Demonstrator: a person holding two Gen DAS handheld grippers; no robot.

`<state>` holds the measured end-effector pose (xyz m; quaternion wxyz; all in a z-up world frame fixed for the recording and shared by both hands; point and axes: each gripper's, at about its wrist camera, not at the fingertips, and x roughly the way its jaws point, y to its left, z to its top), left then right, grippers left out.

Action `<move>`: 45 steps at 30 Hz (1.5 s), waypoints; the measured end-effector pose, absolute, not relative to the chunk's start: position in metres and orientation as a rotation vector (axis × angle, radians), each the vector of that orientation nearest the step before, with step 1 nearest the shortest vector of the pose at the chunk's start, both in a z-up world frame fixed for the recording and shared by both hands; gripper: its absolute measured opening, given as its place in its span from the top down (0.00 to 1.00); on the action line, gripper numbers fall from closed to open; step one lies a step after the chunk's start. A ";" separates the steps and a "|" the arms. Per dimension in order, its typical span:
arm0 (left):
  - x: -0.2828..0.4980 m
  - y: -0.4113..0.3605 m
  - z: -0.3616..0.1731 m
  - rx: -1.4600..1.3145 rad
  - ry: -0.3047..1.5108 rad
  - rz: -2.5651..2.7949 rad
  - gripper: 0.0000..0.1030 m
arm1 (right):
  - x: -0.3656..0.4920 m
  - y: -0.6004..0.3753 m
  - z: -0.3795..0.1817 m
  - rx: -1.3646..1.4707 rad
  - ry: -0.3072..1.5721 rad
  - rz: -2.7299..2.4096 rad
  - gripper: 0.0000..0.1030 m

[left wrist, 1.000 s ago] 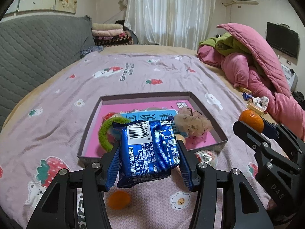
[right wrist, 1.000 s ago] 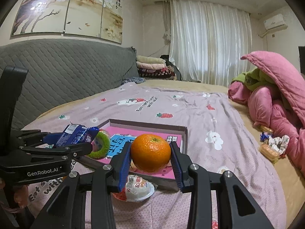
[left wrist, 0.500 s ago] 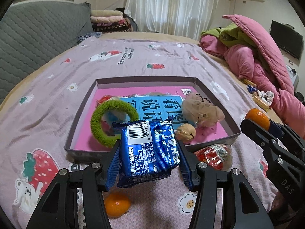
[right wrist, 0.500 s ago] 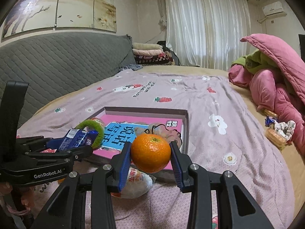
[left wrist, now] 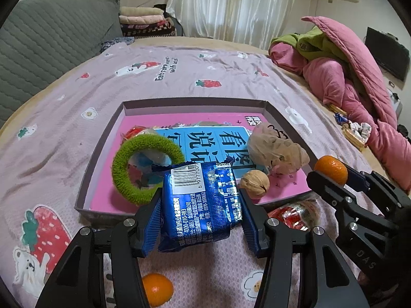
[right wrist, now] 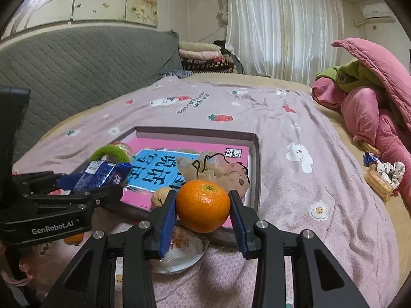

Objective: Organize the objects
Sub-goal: 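Lower the tangerine into the tray and open right tool while left lowers the packet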

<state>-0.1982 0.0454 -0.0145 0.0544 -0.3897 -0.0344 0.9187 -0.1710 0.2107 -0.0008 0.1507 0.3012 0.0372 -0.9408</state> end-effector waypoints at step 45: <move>-0.254 0.066 -0.035 -1.296 -0.047 2.727 0.45 | -0.224 0.202 -0.030 1.051 0.152 -2.601 0.61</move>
